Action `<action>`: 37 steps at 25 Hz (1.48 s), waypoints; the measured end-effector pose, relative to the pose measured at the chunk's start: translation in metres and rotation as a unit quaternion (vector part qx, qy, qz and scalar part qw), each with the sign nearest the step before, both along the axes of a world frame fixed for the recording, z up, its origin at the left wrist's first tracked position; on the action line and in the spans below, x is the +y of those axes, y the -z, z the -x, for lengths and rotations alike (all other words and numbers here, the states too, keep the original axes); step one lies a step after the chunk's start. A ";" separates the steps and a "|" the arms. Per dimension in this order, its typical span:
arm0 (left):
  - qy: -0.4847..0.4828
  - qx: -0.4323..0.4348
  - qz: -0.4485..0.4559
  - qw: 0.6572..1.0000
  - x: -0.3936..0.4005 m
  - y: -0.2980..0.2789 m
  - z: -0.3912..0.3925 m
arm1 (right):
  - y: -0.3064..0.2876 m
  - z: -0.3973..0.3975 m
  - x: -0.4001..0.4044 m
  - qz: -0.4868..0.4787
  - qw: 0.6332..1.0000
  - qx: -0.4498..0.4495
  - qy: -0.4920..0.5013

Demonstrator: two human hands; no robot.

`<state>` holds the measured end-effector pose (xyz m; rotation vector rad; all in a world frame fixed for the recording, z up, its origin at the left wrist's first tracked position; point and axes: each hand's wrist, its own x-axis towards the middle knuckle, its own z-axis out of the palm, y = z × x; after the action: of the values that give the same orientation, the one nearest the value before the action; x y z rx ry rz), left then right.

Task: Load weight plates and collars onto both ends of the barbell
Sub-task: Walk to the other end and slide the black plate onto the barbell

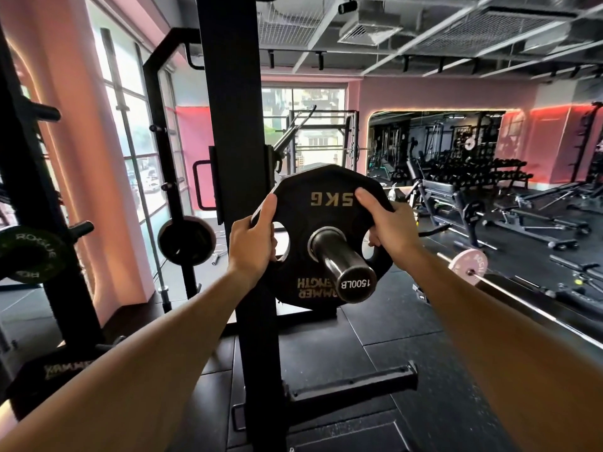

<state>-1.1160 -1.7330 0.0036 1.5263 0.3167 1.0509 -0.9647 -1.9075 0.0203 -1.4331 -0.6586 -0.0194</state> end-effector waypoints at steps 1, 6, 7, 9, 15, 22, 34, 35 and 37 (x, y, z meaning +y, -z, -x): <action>0.002 -0.002 0.003 1.000 0.006 0.000 -0.006 | 0.001 -0.005 0.006 -0.001 1.000 0.001 -0.002; -0.007 -0.004 0.014 1.000 0.036 0.004 -0.032 | -0.004 -0.031 0.033 0.013 1.000 -0.006 -0.004; -0.011 -0.004 0.016 1.000 0.043 0.005 -0.038 | -0.005 -0.036 0.040 0.015 1.000 -0.009 -0.003; -0.019 -0.008 0.019 1.000 0.056 0.008 -0.051 | -0.007 -0.050 0.054 0.020 1.000 -0.016 -0.001; -0.031 -0.006 0.007 0.999 0.105 0.008 -0.093 | -0.008 -0.093 0.101 0.025 0.999 -0.022 0.004; -0.059 0.008 0.023 0.998 0.166 0.007 -0.148 | -0.010 -0.146 0.162 0.024 1.000 0.001 -0.009; -0.047 0.010 0.015 0.999 0.213 0.014 -0.187 | -0.011 -0.190 0.203 0.057 0.998 -0.022 -0.014; -0.050 0.019 0.007 0.999 0.212 0.013 -0.184 | -0.012 -0.189 0.200 0.071 0.997 -0.028 -0.014; -0.062 0.063 -0.024 0.996 0.210 0.009 -0.177 | -0.016 -0.187 0.194 0.134 0.990 -0.038 -0.014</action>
<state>-0.9392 -1.5225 -0.0050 1.6361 0.4814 1.0670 -0.7776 -1.7136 0.0364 -1.6879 -0.7659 0.0382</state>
